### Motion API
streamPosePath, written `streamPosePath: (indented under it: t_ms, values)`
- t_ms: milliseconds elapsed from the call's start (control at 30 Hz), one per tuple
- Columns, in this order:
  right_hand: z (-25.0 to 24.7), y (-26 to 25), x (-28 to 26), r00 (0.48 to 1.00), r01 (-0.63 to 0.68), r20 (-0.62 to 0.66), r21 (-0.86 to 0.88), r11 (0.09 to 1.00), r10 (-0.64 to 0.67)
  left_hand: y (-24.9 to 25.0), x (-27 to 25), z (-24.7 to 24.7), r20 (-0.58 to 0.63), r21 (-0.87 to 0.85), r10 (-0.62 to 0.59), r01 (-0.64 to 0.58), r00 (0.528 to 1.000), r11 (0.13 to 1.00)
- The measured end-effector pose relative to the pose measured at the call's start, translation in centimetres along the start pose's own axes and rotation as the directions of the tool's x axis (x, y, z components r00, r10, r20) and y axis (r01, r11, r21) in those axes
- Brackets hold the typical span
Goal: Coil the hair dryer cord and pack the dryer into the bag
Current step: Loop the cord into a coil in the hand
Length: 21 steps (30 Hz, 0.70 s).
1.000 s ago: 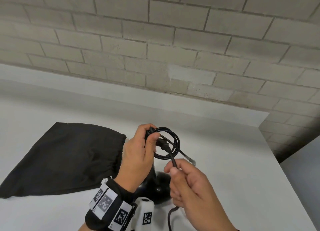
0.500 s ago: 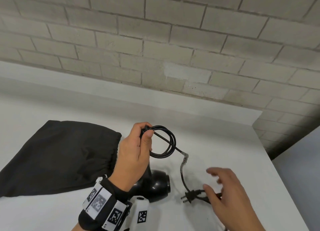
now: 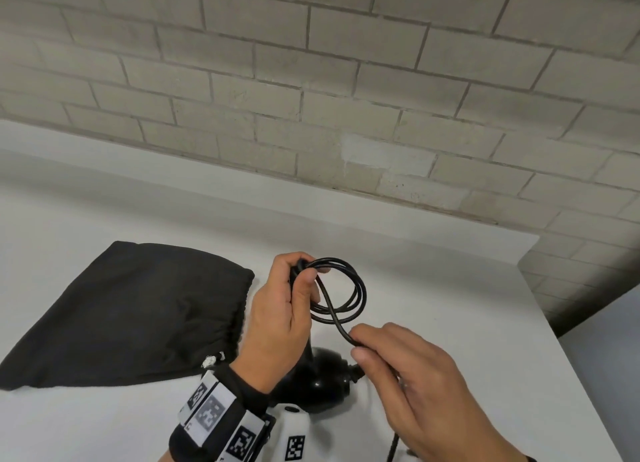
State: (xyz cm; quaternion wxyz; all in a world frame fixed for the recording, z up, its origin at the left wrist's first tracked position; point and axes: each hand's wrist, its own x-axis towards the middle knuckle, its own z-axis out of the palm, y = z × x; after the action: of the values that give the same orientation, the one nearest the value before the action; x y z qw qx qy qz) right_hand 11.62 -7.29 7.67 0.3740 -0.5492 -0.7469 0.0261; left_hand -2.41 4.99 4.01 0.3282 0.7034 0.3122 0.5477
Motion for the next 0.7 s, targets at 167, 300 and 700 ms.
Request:
streamPosePath:
  t_ms: [167,300,700]
  values:
    - [-2.1,-1.2,1.8,0.991,0.04,0.127,-0.037,0.999,-0.035,0.4,0.0,0.3,-0.012,-0.046,0.036,-0.037,0.999,0.998]
    - [-2.7,-1.5,3.5,0.987,0.034,0.157,0.03,0.999,-0.038,0.3,0.0,0.2,0.003,-0.085,0.025,-0.025,1.0,0.996]
    - [-2.4,-1.5,9.0,0.974,-0.194,-0.036,0.376,0.906,0.224,-0.4,-0.3,-0.5,0.135,-0.023,0.099,-0.096,0.986,0.995]
